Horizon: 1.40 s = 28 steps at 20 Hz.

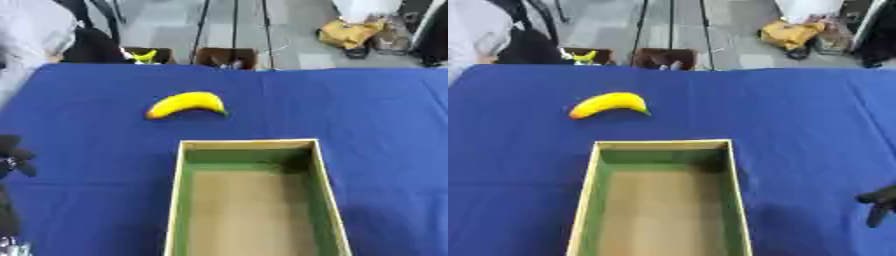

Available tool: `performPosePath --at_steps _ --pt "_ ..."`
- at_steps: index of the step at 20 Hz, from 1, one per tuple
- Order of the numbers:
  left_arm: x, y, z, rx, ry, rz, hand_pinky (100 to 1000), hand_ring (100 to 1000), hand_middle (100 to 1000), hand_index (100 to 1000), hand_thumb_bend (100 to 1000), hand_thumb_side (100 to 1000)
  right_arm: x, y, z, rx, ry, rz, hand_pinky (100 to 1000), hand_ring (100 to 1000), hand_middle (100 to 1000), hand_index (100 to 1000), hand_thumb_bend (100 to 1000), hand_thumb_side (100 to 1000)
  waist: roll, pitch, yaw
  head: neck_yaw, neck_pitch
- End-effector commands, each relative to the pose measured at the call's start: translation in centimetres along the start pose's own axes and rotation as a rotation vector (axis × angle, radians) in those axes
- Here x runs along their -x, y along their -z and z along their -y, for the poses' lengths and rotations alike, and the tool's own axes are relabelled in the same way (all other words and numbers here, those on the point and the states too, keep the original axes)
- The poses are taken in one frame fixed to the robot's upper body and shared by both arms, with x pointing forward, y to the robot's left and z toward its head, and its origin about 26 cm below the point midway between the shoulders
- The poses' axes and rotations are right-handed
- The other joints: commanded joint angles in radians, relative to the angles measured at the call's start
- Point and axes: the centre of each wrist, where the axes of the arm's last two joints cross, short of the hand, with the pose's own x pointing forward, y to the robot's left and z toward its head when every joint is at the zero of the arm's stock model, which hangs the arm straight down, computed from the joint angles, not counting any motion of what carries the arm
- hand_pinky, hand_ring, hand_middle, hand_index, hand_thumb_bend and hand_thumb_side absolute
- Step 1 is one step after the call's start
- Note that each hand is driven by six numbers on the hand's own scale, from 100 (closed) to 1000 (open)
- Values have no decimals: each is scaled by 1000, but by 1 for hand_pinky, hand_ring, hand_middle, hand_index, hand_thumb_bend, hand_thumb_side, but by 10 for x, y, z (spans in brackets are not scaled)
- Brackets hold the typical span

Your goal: Pick up objects on the table and place them in the box.

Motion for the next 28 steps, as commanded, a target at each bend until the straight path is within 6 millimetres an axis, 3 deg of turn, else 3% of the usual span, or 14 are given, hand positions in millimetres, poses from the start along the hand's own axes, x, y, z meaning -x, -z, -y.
performPosePath --at_steps 1,7,10,17,24,25,28 --pt "-7 6 -1 -2 -3 32 254 419 357 538 100 990 -6 3 1 -1 -16 22 630 355 358 569 100 1000 1 -11 -1 0 12" --pt "-6 6 -3 3 8 35 255 421 362 554 100 990 -6 3 1 -2 -18 22 631 355 358 569 100 1000 4 -7 -3 3 9" --pt "-7 10 -14 42 59 76 257 425 374 568 100 984 -6 3 1 -4 -21 24 630 355 358 570 100 1000 5 -7 -6 3 13" --pt "-22 43 -36 152 166 242 284 460 452 664 100 997 -6 3 2 -6 -19 29 630 357 359 570 100 1000 8 -10 -11 6 47" --pt "-40 70 -44 231 287 319 299 479 491 710 100 995 -6 3 2 -7 -16 41 633 362 365 574 100 1000 8 -10 -14 9 46" --pt "-40 71 -43 236 293 320 325 515 552 768 100 984 -6 3 2 -9 -18 43 651 384 387 586 100 1000 10 -9 -15 10 43" --pt "-43 79 -40 304 360 326 346 540 590 805 100 976 -7 4 3 -25 -30 55 662 398 400 595 100 1000 15 -6 -18 18 32"
